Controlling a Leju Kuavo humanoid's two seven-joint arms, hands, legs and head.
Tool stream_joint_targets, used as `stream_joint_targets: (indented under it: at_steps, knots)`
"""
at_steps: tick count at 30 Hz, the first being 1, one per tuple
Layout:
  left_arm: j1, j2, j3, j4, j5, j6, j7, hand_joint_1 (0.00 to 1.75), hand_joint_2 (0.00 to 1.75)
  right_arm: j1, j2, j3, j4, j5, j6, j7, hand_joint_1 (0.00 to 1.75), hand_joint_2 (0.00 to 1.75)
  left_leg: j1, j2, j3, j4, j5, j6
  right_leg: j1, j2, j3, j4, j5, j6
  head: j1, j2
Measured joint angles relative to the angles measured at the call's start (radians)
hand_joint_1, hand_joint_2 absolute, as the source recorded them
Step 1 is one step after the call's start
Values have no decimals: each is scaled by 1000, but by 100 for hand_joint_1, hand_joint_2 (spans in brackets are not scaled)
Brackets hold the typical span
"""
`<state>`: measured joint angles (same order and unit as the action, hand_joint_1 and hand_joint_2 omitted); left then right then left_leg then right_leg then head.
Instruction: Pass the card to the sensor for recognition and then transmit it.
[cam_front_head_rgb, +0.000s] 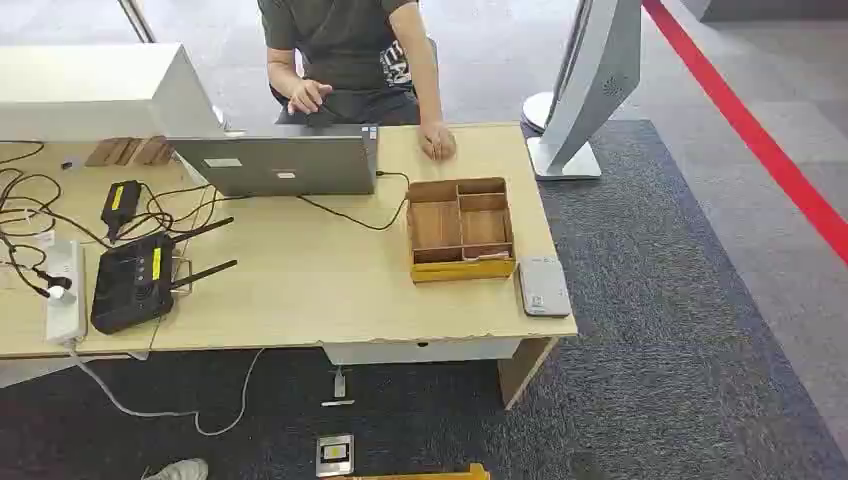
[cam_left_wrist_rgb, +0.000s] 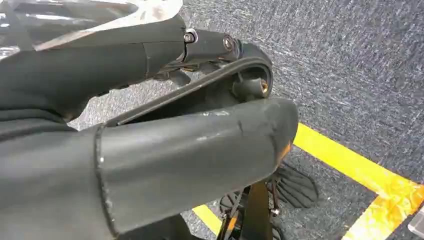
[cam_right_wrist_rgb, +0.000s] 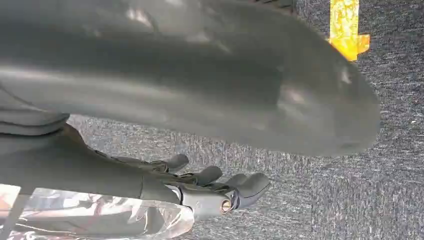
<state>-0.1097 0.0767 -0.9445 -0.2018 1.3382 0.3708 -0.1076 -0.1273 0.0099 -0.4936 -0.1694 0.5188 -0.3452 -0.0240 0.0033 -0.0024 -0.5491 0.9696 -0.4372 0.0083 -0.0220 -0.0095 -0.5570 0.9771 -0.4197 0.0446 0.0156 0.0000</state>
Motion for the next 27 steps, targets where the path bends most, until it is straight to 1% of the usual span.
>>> stream_joint_targets:
  at_steps: [9, 20, 23, 27]
  knots:
    - [0, -2, 0, 0, -2, -6, -1, 0, 0, 0, 0, 0, 0, -5, -2, 2, 0, 0, 0, 0, 0, 0, 0, 0, 0, 0, 0, 0, 0, 0, 0, 0]
    - [0, -5, -1, 0, -6, -6, 9, 0, 0, 0, 1, 0, 0, -35, -33, -3, 0, 0, 0, 0, 0, 0, 0, 0, 0, 0, 0, 0, 0, 0, 0, 0]
    - [0, -5, -1, 0, -3, -5, 8, 0, 0, 0, 2, 0, 0, -51, -56, -20, 0, 0, 0, 0, 0, 0, 0, 0, 0, 0, 0, 0, 0, 0, 0, 0]
    - [0, -5, -1, 0, 2, -3, -1, 0, 0, 0, 1, 0, -3, -78, -101, -66, 0, 0, 0, 0, 0, 0, 0, 0, 0, 0, 0, 0, 0, 0, 0, 0]
